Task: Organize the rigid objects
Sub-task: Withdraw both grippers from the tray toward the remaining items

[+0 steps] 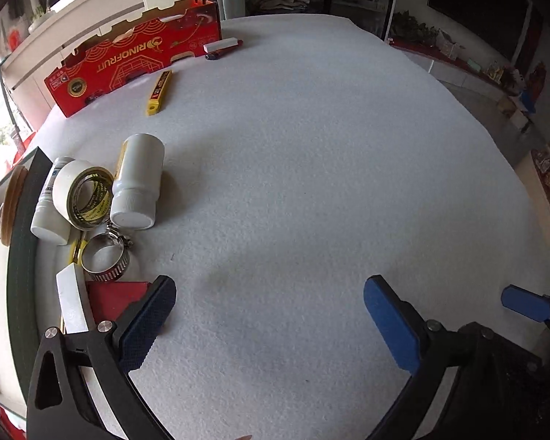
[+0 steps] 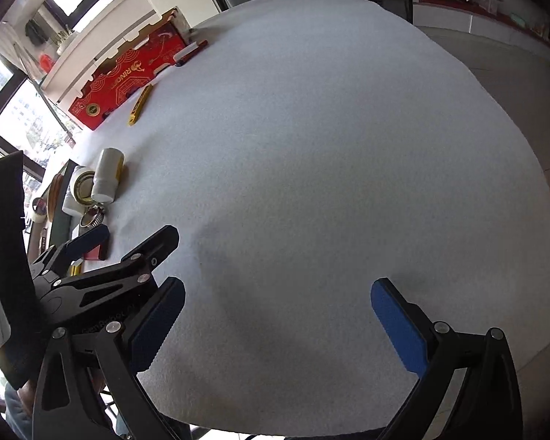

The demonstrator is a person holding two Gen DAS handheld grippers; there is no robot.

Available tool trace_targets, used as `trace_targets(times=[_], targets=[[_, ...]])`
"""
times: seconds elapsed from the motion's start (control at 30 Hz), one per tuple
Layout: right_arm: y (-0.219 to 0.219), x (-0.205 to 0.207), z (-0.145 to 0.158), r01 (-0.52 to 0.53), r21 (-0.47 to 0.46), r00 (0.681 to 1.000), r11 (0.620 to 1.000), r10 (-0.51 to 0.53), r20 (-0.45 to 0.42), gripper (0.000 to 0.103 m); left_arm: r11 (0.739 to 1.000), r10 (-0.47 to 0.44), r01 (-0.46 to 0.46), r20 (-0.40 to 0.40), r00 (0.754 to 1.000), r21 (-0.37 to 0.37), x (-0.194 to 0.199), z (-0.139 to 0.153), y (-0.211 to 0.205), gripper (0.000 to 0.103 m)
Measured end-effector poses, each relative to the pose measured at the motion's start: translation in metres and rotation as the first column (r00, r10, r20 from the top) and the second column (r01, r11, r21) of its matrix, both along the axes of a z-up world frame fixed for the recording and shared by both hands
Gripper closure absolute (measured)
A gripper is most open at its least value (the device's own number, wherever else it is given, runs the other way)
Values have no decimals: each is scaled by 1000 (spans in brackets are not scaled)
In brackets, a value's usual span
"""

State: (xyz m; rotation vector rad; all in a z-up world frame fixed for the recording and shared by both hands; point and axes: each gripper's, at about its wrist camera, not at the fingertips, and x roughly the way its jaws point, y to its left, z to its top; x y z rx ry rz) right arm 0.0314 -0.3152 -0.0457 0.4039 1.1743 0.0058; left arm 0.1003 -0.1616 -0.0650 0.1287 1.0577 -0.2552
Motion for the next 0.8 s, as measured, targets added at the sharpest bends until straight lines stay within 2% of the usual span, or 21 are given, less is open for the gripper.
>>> trace_targets(times=[0.07,0.17,0.23,0.33,0.4,0.43,0.47,0.57,0.7,0.8], targets=[[-11,-5,-1,27,25,1000,999,-27,-2,1,1000,26,-27,39,999,13,-5,10,9,1],[-13,-7,-3,32,7,999,999,-32,-2,1,993,78,-88,128,989,73,-9,22,37,1],[-7,-4,-3,17,-15,1000,1000,-17,6,1,987,119,-133,145,982,87,-4,25,61,0],[8,1,-4,-19,-24,1000,1000,19,11,1,971,215,-222,77,974,90,14,11,93,0],[17,2,-4,-40,-5,999,999,40,13,1,962,268,-268,-4,963,55,23,-5,110,0],[19,1,-3,-47,2,999,999,47,15,1,962,273,-273,-58,960,7,26,-13,116,0],[20,-1,-4,-53,8,999,999,52,14,1,959,284,-284,-36,958,17,26,-14,115,0],[18,-4,-3,-51,0,999,999,51,10,1,971,238,-238,-34,971,0,23,-16,94,0],[-2,-10,0,25,-6,1000,1000,-25,16,1,994,99,-99,-11,995,-42,11,-13,46,0],[-17,-16,2,75,-17,997,997,-74,15,1,996,-21,20,-8,1000,-92,2,-10,6,0]])
